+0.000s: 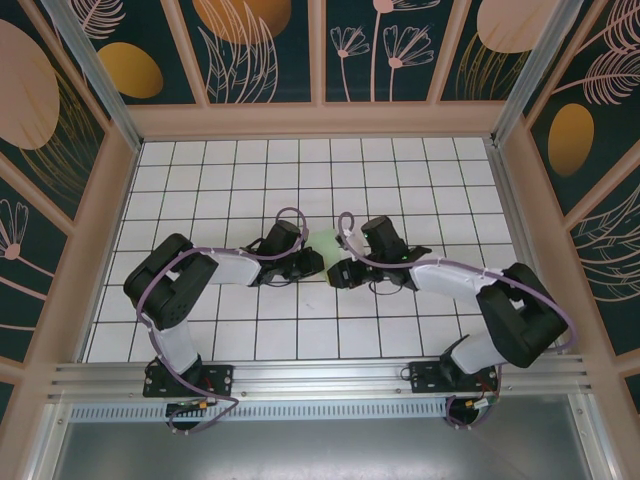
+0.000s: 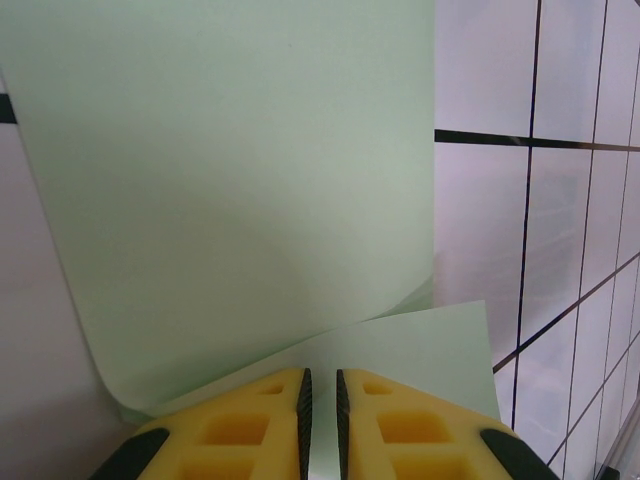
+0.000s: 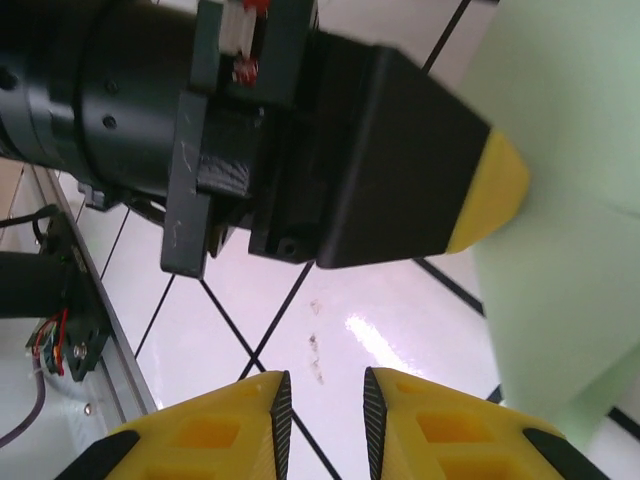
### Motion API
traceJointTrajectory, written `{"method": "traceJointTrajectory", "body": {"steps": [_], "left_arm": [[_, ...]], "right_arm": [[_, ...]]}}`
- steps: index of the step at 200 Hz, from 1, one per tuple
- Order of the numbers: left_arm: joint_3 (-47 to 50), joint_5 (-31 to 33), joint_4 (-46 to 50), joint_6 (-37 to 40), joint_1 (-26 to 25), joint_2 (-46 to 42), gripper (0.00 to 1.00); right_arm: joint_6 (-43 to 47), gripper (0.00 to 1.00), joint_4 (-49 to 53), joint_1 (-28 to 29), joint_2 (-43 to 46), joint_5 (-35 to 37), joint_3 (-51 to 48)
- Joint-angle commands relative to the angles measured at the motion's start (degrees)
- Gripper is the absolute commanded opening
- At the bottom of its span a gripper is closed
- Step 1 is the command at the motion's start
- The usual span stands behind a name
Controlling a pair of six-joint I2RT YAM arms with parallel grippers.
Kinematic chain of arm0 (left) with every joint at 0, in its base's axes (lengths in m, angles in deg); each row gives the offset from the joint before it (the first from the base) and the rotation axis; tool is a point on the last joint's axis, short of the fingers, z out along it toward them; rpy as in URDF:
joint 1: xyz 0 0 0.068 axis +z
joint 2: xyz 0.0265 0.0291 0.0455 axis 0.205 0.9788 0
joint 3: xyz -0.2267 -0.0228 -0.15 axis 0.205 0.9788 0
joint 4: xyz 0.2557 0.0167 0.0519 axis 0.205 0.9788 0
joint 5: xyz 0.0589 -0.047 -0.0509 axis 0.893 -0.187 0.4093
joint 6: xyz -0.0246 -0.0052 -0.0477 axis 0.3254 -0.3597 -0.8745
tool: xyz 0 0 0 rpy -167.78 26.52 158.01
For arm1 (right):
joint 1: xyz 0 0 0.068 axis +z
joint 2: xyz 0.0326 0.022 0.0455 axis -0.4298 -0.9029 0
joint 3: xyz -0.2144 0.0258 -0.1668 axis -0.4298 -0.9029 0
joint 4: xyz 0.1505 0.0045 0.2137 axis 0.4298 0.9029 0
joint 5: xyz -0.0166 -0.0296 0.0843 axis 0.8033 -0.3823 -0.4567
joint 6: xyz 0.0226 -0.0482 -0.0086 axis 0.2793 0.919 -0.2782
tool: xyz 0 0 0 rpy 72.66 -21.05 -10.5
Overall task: Fold a paper plane with a square sheet of paper (fold left side to right side)
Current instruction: Third fold the triangle at the center of the table.
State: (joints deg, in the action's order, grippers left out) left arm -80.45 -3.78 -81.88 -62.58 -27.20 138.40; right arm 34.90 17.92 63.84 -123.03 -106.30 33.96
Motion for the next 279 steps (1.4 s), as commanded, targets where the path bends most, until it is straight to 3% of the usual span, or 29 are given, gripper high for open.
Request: {"method": "traceJointTrajectory", "body": {"steps": [1,77,279], "left_arm": [[1.6,2.7,4.1,-0.1,-0.5,1.6,0.19],[1.4,2.5,4.2,0.2,-0.5,1.7,0.19],[1.0,2.7,4.8,0.4,-0.6,1.6,0.18]], "right_arm": [[-1.0,0.29,-0.8,0.5,-3.1,-0.2,0.6],[1.2,0.29,2.8,0.2,-7.9,6.3,3.7],[1.8,0.28,3.5,-0.1,-12.6,9.2,4.4]]}}
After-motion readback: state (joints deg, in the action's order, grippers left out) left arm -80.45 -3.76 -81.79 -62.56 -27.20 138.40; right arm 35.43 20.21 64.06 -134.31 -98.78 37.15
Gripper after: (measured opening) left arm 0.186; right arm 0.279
